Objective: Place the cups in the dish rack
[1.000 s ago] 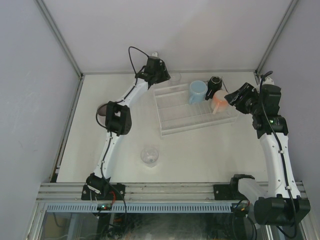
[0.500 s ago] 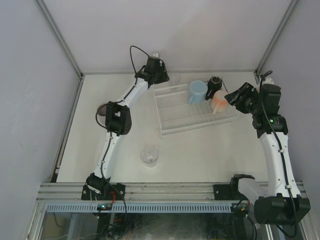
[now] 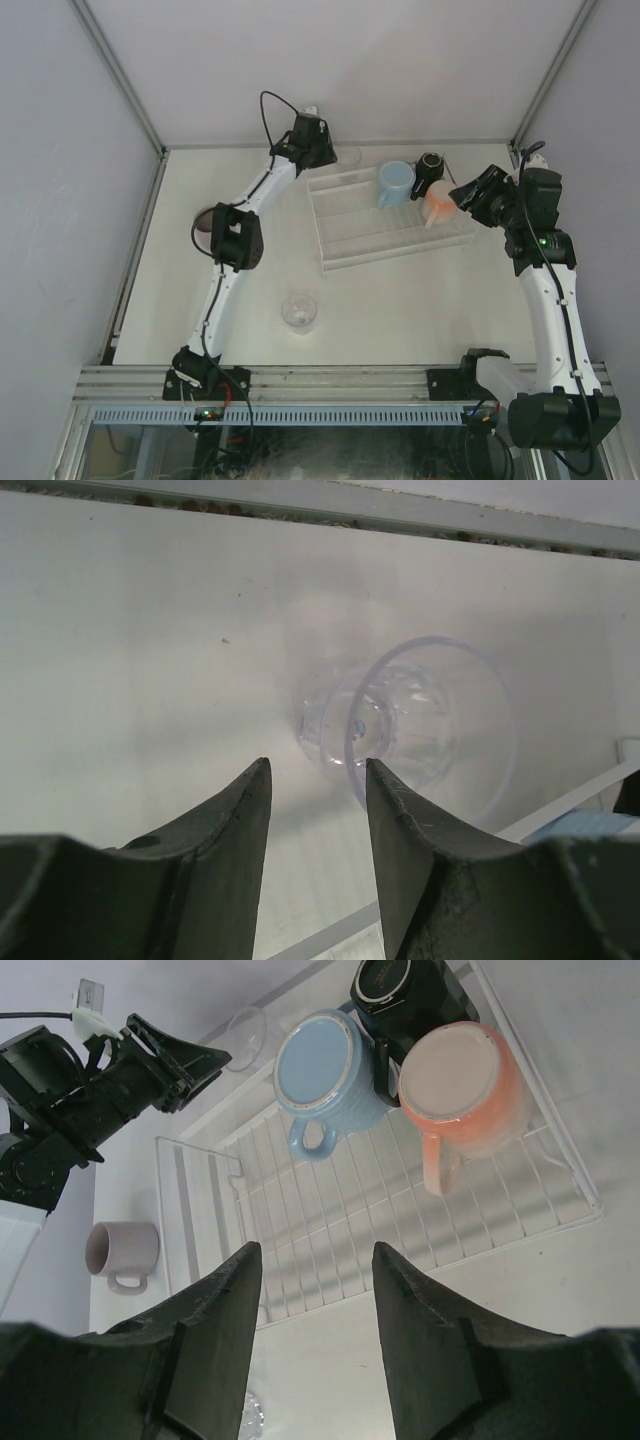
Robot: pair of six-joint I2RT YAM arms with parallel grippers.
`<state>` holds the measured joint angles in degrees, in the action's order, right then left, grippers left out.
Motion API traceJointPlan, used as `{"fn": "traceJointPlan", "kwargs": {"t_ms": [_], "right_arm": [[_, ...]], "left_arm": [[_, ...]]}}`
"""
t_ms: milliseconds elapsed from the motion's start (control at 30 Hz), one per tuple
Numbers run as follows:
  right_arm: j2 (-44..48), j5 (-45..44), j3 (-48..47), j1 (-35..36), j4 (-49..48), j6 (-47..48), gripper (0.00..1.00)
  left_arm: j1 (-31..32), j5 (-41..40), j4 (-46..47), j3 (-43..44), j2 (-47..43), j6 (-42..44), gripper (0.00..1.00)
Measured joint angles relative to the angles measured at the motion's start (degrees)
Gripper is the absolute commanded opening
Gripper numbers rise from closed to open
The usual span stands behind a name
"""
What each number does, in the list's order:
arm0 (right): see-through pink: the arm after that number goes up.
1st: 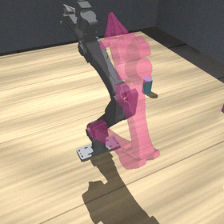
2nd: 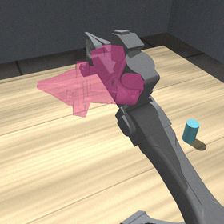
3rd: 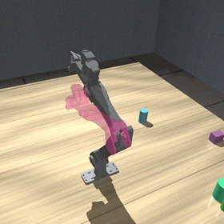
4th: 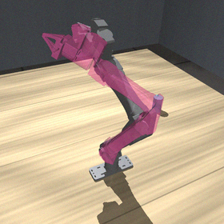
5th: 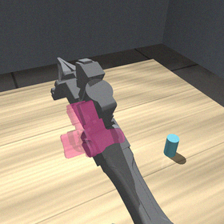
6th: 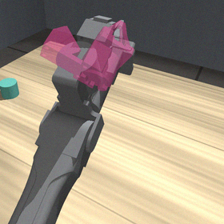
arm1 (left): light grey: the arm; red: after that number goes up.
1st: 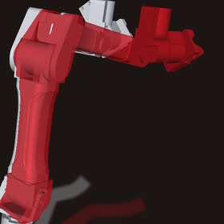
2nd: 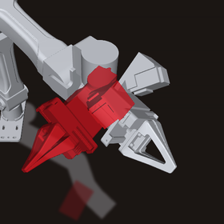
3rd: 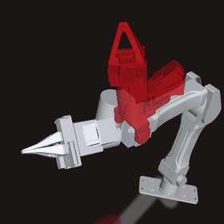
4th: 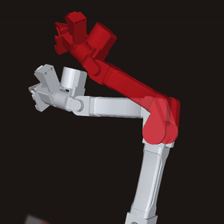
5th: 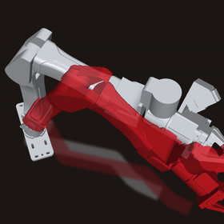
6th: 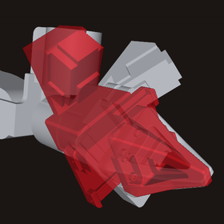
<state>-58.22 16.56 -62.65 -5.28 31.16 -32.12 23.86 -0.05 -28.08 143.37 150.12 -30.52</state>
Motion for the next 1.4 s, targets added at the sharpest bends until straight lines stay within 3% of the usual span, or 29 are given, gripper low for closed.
{"fn": "traceJointPlan", "kwargs": {"t_ms": [500, 900, 1200, 1333, 1400], "right_arm": [[-0.57, 0.04, 0.00, 0.00, 0.00, -0.02, 0.48], [-0.57, 0.02, 0.00, 0.00, 0.00, -0.02, 0.48], [-0.57, 0.04, 0.00, 0.00, -0.02, -0.02, 0.48], [-0.57, 0.04, 0.00, 0.04, -0.02, -0.02, 0.47], [-0.57, 0.04, 0.00, 0.07, 0.00, -0.02, 0.47]], "left_arm": [[0.00, -2.51, -2.89, 0.00, 0.00, 2.95, 0.49], [0.02, 0.85, 0.79, 0.00, 0.00, 0.52, 0.35], [0.02, 1.36, 0.46, 0.00, 0.28, 0.44, 0.32], [0.02, 1.84, 0.04, 0.00, 0.76, 0.17, 0.23], [0.02, 1.86, -0.11, 0.00, 0.76, 0.20, 0.13]]}}
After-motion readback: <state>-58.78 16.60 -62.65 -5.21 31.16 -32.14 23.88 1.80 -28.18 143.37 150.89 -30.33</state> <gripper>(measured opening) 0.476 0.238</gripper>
